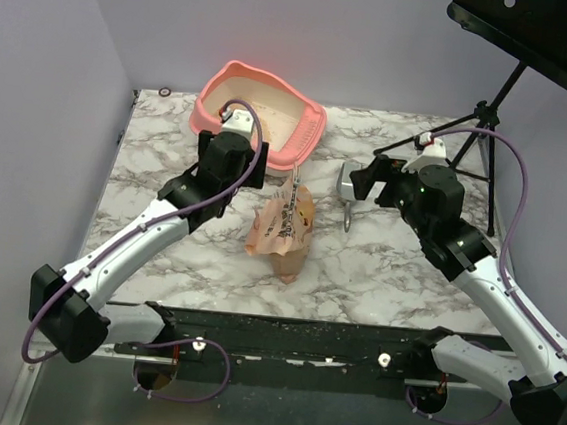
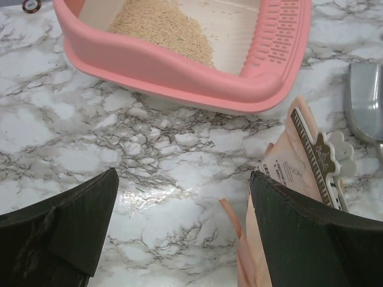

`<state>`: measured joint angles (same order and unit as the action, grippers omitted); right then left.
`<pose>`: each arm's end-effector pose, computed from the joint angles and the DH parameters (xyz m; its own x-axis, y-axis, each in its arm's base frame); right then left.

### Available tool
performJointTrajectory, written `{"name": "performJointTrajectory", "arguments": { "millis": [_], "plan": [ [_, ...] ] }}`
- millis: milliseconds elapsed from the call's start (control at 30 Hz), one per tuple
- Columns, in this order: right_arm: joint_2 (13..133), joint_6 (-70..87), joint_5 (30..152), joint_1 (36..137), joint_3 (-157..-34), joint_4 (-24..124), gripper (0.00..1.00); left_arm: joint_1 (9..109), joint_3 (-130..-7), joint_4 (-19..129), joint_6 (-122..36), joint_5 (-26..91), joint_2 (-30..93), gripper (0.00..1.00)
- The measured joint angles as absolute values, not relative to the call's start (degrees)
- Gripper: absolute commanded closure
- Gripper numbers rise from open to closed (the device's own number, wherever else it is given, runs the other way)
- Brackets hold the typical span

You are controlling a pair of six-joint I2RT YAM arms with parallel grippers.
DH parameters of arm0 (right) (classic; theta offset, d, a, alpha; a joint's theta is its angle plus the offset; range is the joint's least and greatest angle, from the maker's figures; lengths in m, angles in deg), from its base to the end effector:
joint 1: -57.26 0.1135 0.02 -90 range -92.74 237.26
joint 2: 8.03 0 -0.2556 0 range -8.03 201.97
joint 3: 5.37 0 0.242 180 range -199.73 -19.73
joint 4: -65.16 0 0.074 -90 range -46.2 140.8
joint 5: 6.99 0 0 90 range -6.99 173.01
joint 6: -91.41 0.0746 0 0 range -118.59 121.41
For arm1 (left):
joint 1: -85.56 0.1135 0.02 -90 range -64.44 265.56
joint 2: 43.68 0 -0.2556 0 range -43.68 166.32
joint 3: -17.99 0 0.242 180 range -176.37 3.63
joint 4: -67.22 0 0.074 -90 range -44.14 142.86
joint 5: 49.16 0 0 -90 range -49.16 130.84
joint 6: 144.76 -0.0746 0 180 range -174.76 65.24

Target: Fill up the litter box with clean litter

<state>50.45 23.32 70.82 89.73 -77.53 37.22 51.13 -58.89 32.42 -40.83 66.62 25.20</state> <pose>0.2311 0.1284 0.3524 -0.3242 0.2260 -0.9186 -0.2491 0.9164 0.3134 0.2605 -0.1392 0.3220 -0.4064 0.0158 -0.9135 0.0938 0.9953 -0.0246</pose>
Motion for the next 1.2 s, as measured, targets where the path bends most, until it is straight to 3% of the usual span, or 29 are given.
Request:
{"name": "performJointTrajectory", "arguments": {
  "millis": [300, 500, 933, 1200],
  "plan": [
    [52.2, 23.4, 75.4, 89.7, -77.6, 37.3, 0.02, 53.7, -74.0, 27.5, -39.3, 70.1, 36.8, 0.01],
    [58.8, 22.7, 80.8, 90.8, -82.9, 33.6, 0.05, 54.5, -77.4, 26.8, -39.2, 68.1, 41.1, 0.01],
    [70.5, 25.6, 78.9, 103.3, -91.4, 26.1, 0.08, 54.8, -70.0, 25.4, -36.7, 67.1, 33.5, 0.03],
    [69.2, 27.8, 66.7, 103.3, -90.4, 22.8, 0.02, 53.6, -62.6, 23.0, -38.1, 49.7, 24.8, 0.07]
  ]
}}
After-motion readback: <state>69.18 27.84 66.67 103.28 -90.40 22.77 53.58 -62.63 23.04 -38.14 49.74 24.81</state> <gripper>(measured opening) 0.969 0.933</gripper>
